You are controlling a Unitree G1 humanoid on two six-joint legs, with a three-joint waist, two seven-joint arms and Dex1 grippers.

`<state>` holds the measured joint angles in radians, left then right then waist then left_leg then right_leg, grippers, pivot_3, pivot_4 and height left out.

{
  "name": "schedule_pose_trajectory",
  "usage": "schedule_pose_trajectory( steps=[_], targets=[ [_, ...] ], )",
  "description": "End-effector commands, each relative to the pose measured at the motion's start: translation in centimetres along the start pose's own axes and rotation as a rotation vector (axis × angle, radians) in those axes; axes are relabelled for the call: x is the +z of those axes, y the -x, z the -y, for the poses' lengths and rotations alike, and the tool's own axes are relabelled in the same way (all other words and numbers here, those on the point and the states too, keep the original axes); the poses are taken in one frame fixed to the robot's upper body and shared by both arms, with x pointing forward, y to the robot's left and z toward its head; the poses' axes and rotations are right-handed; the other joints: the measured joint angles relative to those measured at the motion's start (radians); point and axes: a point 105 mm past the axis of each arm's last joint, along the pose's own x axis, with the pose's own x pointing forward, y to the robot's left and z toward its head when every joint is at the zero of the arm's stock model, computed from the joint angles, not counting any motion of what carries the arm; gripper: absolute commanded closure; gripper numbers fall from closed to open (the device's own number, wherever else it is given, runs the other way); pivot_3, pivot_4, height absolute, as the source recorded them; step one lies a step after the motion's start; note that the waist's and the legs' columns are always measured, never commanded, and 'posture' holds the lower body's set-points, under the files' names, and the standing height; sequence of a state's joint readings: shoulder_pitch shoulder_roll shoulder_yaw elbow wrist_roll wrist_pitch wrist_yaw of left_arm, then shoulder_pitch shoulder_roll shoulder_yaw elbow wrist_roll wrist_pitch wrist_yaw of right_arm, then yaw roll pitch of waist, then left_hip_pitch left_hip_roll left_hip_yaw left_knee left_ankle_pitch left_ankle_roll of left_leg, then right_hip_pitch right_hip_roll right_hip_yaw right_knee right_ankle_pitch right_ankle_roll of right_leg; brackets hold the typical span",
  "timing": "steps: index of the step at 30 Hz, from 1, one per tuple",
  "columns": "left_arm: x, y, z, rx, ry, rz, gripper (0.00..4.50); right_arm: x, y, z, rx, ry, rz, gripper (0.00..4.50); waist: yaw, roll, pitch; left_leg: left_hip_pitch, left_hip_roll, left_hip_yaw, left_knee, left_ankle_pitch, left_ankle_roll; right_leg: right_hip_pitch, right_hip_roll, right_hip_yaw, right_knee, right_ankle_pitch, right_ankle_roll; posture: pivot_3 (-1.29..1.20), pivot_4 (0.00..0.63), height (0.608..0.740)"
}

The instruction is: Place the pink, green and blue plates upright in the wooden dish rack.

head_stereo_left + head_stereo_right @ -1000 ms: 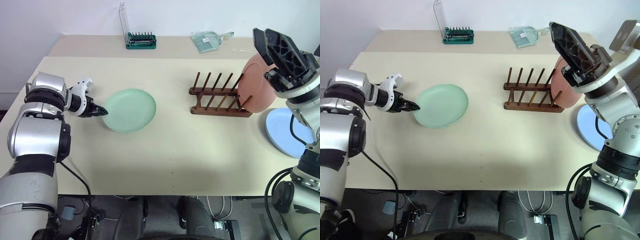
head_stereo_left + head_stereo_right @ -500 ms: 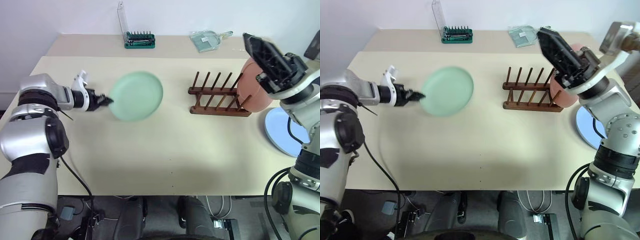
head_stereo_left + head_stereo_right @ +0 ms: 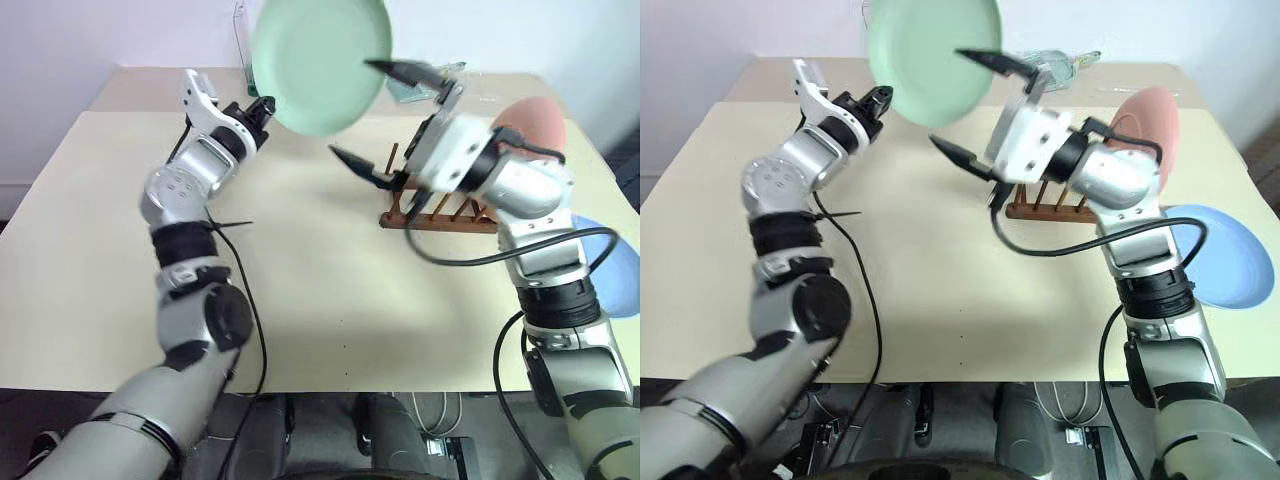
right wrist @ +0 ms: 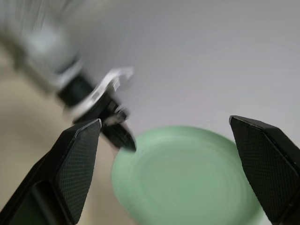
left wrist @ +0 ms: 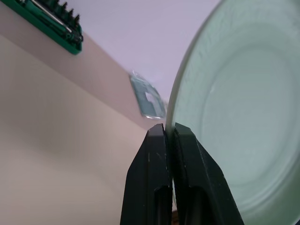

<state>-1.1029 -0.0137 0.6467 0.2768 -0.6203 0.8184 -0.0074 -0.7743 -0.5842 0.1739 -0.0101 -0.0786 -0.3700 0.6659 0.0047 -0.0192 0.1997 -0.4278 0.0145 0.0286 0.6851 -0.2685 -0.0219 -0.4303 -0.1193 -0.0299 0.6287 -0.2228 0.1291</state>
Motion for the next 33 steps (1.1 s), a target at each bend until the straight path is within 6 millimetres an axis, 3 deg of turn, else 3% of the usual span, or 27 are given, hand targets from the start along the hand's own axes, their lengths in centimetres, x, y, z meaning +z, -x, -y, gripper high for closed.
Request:
schedule_pose_trajectory(
  steps=[1,6,11,27,31,33],
  targets=[
    [2.3,1.2,5.0,-0.068,-0.129,0.160,4.46,0.1,-0.1,0.5,-0.006,0.170,0.002,0.00,0.000,0.000,0.000,0.000,0.000,0.000,0.000,0.000,0.000,0.000,0.000,0.000,0.000,0.000,0.000,0.00,0.150,0.724],
    [1.8,1.9,7.4,-0.103,-0.233,0.182,4.46,-2.0,0.3,0.7,-0.003,0.277,-0.094,0.00,0.001,0.000,0.000,0.003,0.000,0.000,0.000,0.000,0.000,0.003,0.000,0.000,-0.002,0.000,0.000,0.00,0.150,0.724],
    [0.1,2.2,7.5,-0.101,-0.263,0.123,4.46,-3.1,0.5,3.3,-0.090,0.393,-0.196,0.00,0.002,0.000,0.000,0.003,0.000,0.000,0.000,0.000,0.000,0.003,0.000,0.000,-0.003,0.000,0.000,0.00,0.150,0.724],
    [-1.8,2.5,9.0,-0.165,-0.293,0.056,4.46,-5.1,0.2,1.1,-0.043,0.372,-0.264,0.00,0.006,0.000,0.000,0.002,0.000,-0.001,0.000,0.000,0.000,0.003,0.001,0.000,-0.004,0.000,-0.001,0.00,0.150,0.724],
    [-2.1,2.6,9.3,-0.178,-0.309,0.044,4.50,-5.9,0.5,1.5,-0.060,0.365,-0.300,1.27,0.005,0.000,0.000,0.003,0.000,-0.001,0.000,0.000,0.000,0.003,0.001,0.000,-0.004,0.000,-0.001,0.00,0.150,0.724],
    [-2.2,2.7,9.3,-0.179,-0.311,0.040,4.50,-6.1,0.6,1.8,-0.069,0.373,-0.314,2.37,0.006,0.000,0.000,0.002,0.000,-0.001,0.000,0.000,0.000,0.003,0.001,0.000,-0.004,0.000,-0.001,0.00,0.150,0.724]
  ],
)
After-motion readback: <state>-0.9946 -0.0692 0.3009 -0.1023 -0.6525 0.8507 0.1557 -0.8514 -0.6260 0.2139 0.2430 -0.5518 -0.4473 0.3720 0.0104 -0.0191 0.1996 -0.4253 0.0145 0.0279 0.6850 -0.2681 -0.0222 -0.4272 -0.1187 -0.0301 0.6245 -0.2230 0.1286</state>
